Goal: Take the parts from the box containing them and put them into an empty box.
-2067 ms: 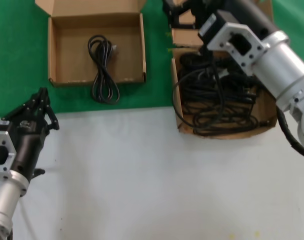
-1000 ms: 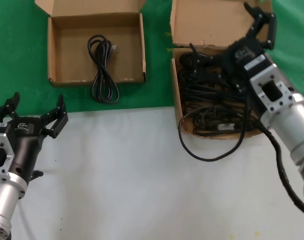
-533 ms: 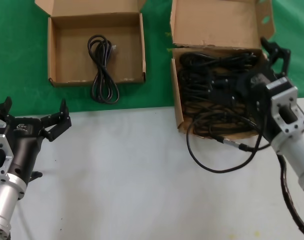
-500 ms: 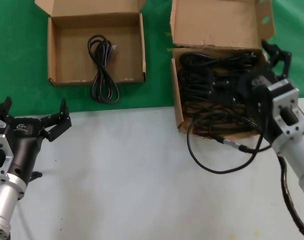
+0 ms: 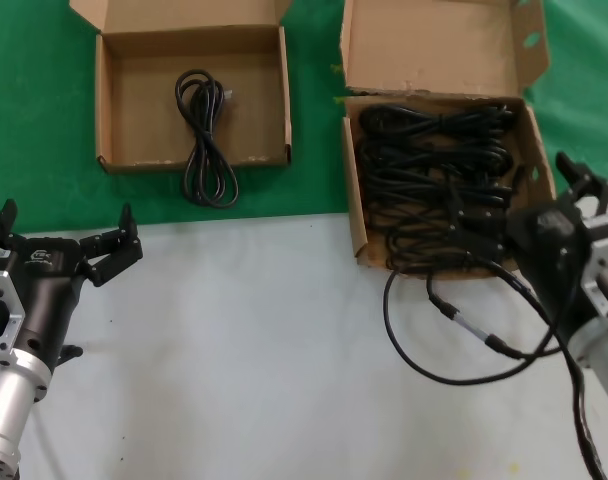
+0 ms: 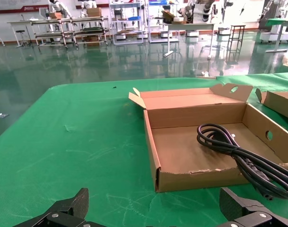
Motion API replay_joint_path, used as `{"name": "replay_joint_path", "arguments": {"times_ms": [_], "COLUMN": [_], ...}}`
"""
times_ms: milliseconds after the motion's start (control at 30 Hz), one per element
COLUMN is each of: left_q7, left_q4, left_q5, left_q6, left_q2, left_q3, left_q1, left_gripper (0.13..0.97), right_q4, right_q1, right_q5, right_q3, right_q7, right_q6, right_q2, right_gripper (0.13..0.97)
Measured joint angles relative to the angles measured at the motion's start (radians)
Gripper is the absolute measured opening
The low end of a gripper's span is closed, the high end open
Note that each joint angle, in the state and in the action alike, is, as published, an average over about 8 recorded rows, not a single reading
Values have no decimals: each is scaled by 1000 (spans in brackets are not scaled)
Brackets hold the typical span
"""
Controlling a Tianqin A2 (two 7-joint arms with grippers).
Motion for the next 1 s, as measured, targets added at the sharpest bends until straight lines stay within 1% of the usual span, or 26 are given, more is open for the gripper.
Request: {"name": "replay_joint_path", "arguments": {"times_ms": [67, 433, 1000], "left_q7": [0, 2, 2], "left_q4": [0, -1, -1], "left_q5": [0, -2, -2], "left_q6": [-1, -3, -3], "left_q2": [0, 0, 0], "left_q3": [0, -2, -2], "left_q1": [1, 4, 4], "left_gripper": [964, 966, 966], "right_q4": [0, 2, 3], "right_q1": [-17, -97, -102], "right_q5": [10, 57, 60], "right_q3": [8, 43, 45], "right_q7": [13, 71, 75], "right_q6": [5, 27, 28], "right_q2": [0, 2, 2], "right_gripper": [966, 966, 966]}}
